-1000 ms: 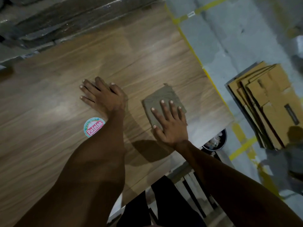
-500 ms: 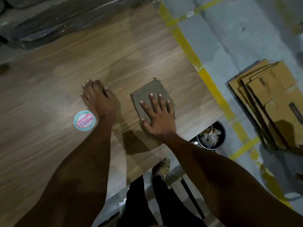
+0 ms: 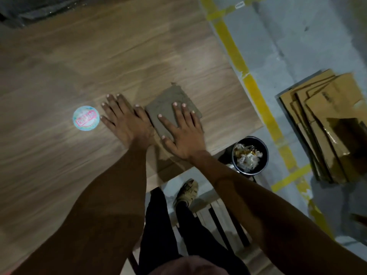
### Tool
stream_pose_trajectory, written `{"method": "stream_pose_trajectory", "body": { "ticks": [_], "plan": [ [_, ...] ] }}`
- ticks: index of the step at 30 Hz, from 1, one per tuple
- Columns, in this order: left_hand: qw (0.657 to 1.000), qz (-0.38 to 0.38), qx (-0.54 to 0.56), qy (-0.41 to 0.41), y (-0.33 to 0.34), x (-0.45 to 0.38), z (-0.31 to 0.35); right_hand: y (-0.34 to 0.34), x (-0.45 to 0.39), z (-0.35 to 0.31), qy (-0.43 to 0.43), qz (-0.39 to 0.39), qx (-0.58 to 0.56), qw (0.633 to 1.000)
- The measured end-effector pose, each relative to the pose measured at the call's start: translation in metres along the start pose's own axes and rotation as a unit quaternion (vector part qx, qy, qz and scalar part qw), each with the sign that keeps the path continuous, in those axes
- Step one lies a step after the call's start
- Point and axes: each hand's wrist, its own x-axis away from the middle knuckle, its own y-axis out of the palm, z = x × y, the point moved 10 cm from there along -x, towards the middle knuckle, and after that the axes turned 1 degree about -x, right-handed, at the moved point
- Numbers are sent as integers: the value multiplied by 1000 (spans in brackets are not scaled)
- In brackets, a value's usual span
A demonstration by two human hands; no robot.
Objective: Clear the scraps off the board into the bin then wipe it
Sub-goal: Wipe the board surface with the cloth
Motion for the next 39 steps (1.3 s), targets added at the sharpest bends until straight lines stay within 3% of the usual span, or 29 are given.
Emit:
{"method": "stream_pose_trajectory", "body": {
  "ticks": [1, 5, 10, 12, 16, 22, 24, 26, 28, 30, 32, 34, 36, 39],
  "plan": [
    [1000, 0, 1, 1, 0, 0, 0, -1, 10, 10, 10, 1, 1, 1000],
    [1000, 4, 6, -9, -1, -1, -3, -2, 49, 38, 204, 2, -22, 979],
    [1000, 11, 19, -6, -5, -1, -1, 7, 65, 9, 61, -44, -36, 997],
    [1000, 12, 15, -5, -7, 0, 0, 0, 67, 29, 96, -23, -28, 995],
    [1000, 9, 16, -4, -8, 0, 0, -8, 81, 69, 263, -10, -32, 964],
    [998, 32, 39, 25, -10, 3, 5, -8, 85, 70, 130, -47, -23, 990],
    [998, 35, 41, 28, -11, 3, 6, -14, 79, 100, 215, -22, -22, 976],
    [998, 40, 39, 28, -12, 3, 5, -18, 78, 125, 343, 13, -40, 938],
    [998, 41, 35, 26, -11, 3, 5, -17, 73, 126, 393, 21, -34, 918],
    [998, 44, 35, 24, -11, 2, 4, -13, 63, 110, 323, -11, -17, 946],
    [998, 48, 36, 25, -11, 3, 4, -14, 59, 92, 193, -29, 1, 981],
    [998, 49, 36, 26, -10, 3, 4, -17, 62, 99, 159, -24, 6, 987],
    [998, 50, 35, 27, -11, 3, 4, -22, 68, 129, 267, 1, 0, 964],
    [998, 52, 30, 27, -11, 3, 4, -20, 77, 161, 491, 43, -76, 867]
  ]
}}
